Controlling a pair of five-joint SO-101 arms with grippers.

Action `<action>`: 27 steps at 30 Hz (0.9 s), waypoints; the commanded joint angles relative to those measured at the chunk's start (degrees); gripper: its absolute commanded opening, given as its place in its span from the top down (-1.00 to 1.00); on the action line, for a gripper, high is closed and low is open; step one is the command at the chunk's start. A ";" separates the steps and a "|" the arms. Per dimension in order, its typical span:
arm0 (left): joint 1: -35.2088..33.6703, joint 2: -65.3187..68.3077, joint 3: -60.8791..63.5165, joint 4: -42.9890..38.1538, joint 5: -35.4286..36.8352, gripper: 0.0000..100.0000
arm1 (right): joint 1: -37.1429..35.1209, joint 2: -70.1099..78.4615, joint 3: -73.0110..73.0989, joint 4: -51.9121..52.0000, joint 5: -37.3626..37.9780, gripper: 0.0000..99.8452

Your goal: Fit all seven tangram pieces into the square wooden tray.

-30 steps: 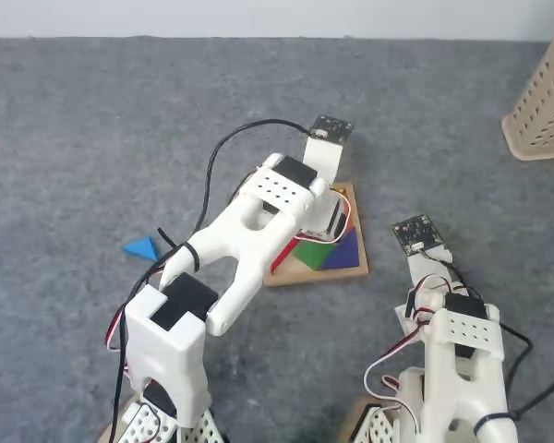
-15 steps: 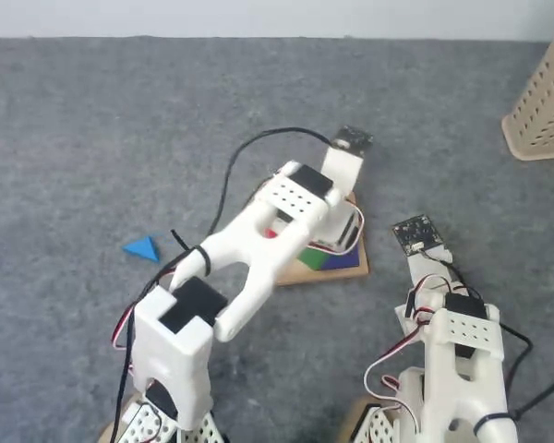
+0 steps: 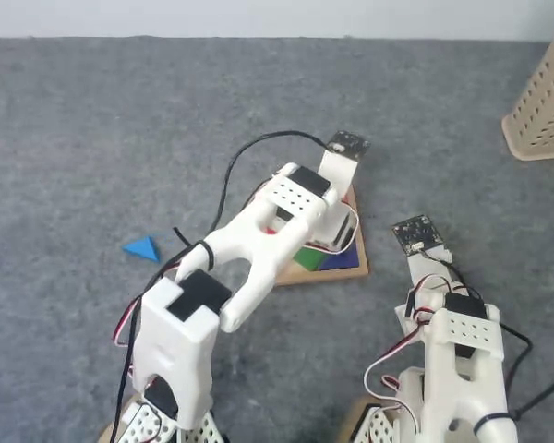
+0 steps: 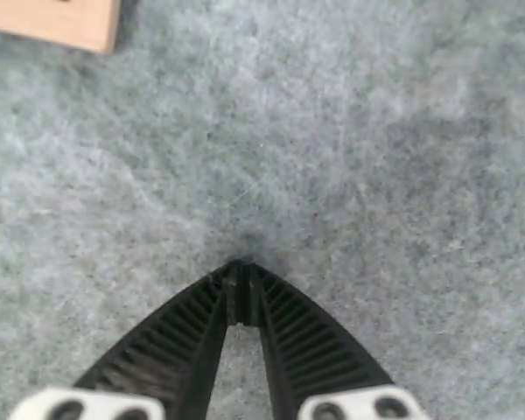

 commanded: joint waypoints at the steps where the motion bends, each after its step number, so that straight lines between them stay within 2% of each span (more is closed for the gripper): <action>1: 0.79 0.44 -2.68 1.14 -0.88 0.57 | 0.40 -1.45 -0.09 -0.84 0.70 0.99; 6: 0.00 -3.25 -3.82 3.69 -0.79 0.57 | 0.40 -1.45 -0.09 -0.84 0.70 0.99; 10: -3.87 -9.93 -3.56 7.03 -0.79 0.57 | 0.40 -1.45 -0.09 -0.84 0.70 0.99; 13: -10.02 -15.56 -3.56 11.08 -0.79 0.57 | 0.40 -1.45 -0.09 -0.84 0.70 0.99; 17: -24.00 -21.10 -2.59 17.76 -1.23 0.57 | 0.40 -1.45 -0.09 -0.84 0.70 0.99; 21: -38.33 -26.02 3.74 17.93 -12.92 0.57 | 0.40 -1.45 -0.09 -0.84 0.79 0.99; 27: -55.91 -36.31 19.56 12.84 -28.13 0.57 | 0.40 -1.45 -0.09 -0.84 0.97 0.99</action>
